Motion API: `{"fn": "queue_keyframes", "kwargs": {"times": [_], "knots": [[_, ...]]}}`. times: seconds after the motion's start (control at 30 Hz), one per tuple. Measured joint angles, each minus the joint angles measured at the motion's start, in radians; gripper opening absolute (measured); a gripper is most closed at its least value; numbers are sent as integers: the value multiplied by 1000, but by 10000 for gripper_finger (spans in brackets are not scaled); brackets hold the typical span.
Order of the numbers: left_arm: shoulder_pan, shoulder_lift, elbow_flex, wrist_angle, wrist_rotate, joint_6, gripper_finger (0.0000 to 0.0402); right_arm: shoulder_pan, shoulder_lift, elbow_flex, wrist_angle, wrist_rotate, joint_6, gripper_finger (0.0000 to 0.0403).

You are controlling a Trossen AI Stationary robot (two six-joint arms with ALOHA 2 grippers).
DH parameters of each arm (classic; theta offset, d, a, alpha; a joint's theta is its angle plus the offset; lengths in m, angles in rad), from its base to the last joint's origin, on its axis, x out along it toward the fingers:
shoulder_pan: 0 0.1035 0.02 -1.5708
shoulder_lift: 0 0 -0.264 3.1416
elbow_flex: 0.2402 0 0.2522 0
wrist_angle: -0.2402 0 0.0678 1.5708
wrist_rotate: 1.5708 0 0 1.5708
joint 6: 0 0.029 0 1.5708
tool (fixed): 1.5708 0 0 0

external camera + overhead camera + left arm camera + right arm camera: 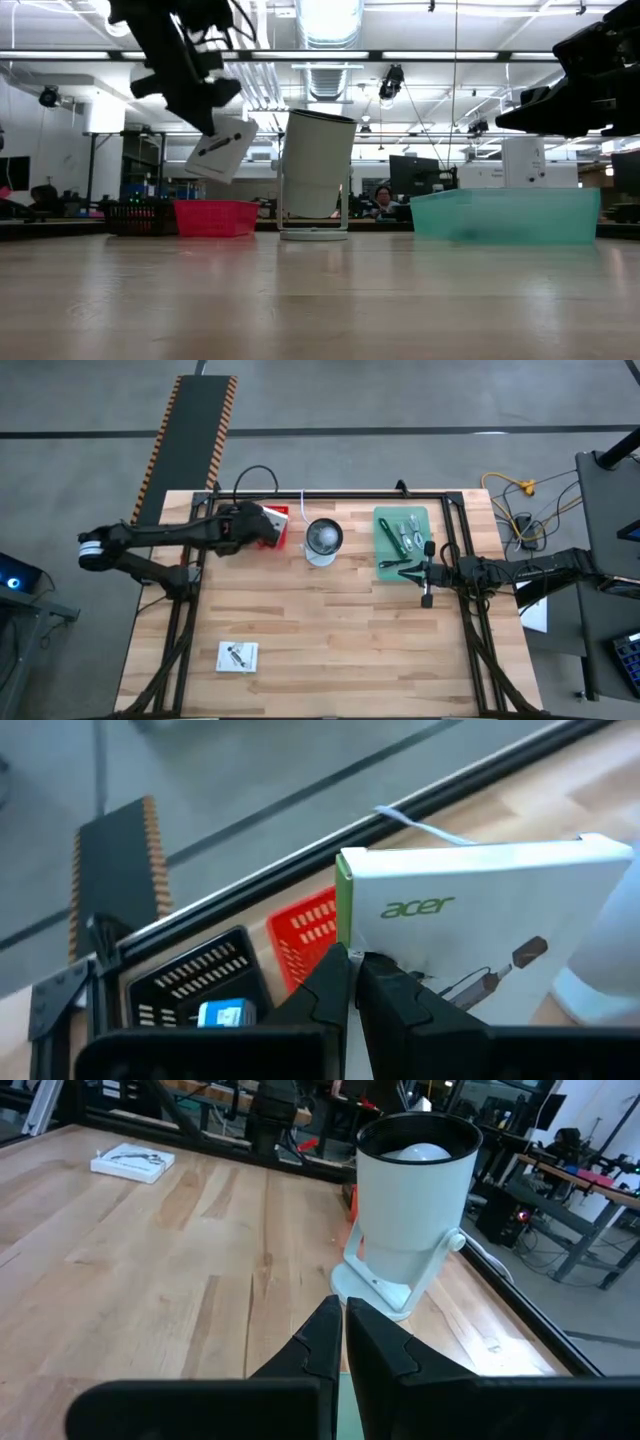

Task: Pick and place items into bin
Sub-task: Put the white card reader box into the red bin

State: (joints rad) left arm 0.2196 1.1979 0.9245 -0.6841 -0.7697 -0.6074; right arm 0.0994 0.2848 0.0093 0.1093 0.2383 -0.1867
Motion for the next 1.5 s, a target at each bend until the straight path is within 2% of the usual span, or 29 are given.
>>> {"fn": "queue_keyframes", "kwargs": {"times": [0.13,0.33,0.7,0.87,1.13,1.5], "knots": [[32,49,-41,71,-42,-40,1,0,0,0,0,0,0,8],[71,92,-72,157,-50,-39,1,0,4,0,0,0,0,8],[96,90,-128,177,-42,-144,1,0,6,0,-1,0,-5,8],[102,91,-152,251,-14,-145,1,0,6,0,0,0,-4,8],[111,93,-216,291,-18,-198,1,0,6,0,0,0,-7,8],[124,93,-296,389,-11,-190,1,0,6,0,0,0,-6,8]]}}
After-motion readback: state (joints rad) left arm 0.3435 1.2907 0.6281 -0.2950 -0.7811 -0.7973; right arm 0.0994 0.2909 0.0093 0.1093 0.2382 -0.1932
